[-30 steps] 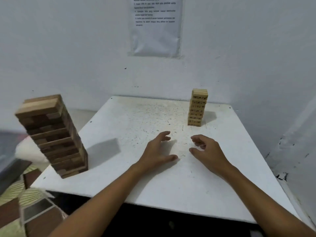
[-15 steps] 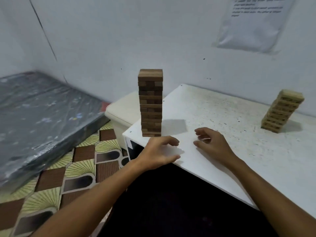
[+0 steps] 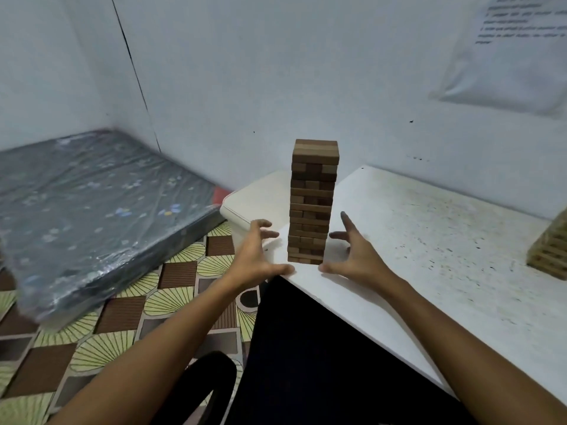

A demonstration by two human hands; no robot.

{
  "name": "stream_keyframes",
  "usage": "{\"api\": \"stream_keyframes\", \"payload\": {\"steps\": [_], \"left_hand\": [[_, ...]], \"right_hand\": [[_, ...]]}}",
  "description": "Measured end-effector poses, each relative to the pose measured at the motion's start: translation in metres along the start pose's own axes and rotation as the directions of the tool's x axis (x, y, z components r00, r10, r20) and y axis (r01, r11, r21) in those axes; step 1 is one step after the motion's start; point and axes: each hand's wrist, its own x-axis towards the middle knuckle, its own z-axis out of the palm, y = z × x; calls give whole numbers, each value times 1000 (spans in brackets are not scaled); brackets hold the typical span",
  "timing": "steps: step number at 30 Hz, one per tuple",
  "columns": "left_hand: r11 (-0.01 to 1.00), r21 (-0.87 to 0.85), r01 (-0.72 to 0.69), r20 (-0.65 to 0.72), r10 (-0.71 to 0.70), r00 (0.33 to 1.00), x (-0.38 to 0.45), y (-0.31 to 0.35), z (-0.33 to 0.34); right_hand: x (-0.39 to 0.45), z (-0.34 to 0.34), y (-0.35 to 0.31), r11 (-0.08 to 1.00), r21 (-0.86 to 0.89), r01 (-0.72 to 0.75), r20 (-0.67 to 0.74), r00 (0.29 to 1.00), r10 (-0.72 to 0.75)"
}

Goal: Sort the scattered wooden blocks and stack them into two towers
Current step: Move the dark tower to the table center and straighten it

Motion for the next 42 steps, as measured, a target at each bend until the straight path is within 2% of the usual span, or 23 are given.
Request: {"api": "stream_keyframes", "payload": {"steps": [4, 10, 14, 25, 29, 42], "left_hand": [[999, 38, 37, 172, -43, 984, 25, -2, 0], [998, 61, -28, 250, 12, 968, 48, -7, -3], [997, 19, -71, 278, 63, 958, 52, 0, -3], [989, -80, -122, 314, 141, 939, 58, 3, 2], [991, -74, -107, 313, 125, 941, 59, 2, 2], [990, -54, -131, 276, 141, 951, 63, 2, 4]], "right_hand": [[12, 8, -1, 996, 87, 6, 27, 1000, -8], [17, 13, -3, 952, 305, 36, 68, 996, -59], [22, 14, -1, 937, 343, 64, 69, 993, -93], [33, 19, 3, 926, 363, 101, 38, 992, -123], [34, 20, 3, 906, 415, 84, 55, 992, -116], [31, 18, -1, 901, 430, 64, 86, 990, -111]]}}
